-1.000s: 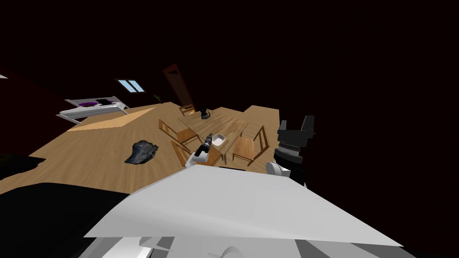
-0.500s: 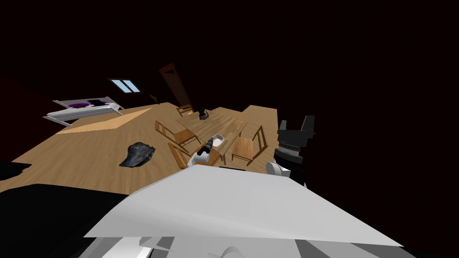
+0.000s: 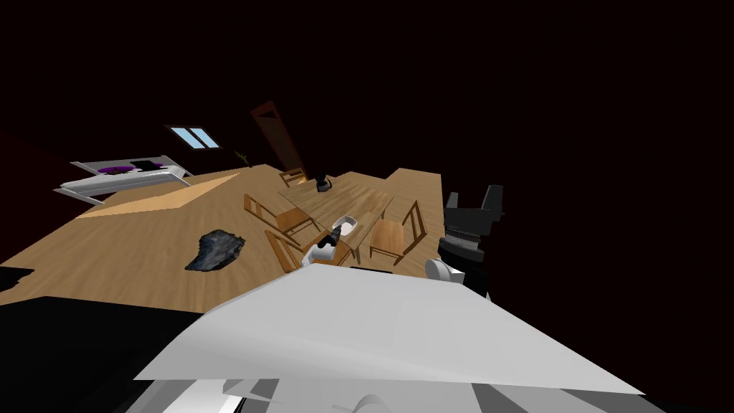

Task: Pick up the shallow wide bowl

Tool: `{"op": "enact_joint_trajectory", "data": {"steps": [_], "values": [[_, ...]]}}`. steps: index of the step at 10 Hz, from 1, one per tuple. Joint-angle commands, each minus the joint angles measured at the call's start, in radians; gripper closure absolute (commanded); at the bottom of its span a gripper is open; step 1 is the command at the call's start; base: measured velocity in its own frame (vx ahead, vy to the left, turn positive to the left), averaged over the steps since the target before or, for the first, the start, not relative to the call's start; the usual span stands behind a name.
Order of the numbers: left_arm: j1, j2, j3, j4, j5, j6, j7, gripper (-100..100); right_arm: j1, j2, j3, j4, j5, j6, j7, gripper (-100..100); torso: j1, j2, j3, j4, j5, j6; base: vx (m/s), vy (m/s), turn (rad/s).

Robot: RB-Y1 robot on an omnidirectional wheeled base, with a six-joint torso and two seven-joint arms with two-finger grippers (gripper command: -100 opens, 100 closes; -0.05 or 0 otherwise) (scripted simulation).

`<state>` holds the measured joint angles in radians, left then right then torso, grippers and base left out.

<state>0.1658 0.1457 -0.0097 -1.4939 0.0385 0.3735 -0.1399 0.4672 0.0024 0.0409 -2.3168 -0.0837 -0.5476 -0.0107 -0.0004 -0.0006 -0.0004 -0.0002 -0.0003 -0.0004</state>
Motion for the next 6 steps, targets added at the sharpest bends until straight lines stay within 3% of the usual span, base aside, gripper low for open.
{"op": "enact_joint_trajectory", "data": {"steps": [1,4,5,6], "values": [[-0.01,0.009,-0.001,0.02,0.001,0.036,0.001,-100,0.0,0.0,0.0,0.0,0.0,0.0,0.0,0,0.0,0.0,0.0,0.0,0.0,0.0,0.012,-0.007,-0.028],[-0.028,0.025,-0.003,0.066,-0.001,0.082,0.0,-100,0.0,0.0,0.0,0.0,0.0,0.0,0.0,0,0.0,0.0,0.0,0.0,0.0,0.0,0.011,-0.009,-0.028],[-0.021,0.02,-0.003,0.052,-0.002,0.072,0.0,-100,0.0,0.0,0.0,0.0,0.0,0.0,0.0,0,0.0,0.0,0.0,0.0,0.0,0.0,0.0,0.0,0.0],[-0.021,0.021,-0.003,0.052,-0.001,0.077,0.0,0,0.0,0.0,0.0,0.0,0.0,0.0,0.0,0,0.0,0.0,0.0,0.0,0.0,0.0,0.0,0.0,0.0]]}}
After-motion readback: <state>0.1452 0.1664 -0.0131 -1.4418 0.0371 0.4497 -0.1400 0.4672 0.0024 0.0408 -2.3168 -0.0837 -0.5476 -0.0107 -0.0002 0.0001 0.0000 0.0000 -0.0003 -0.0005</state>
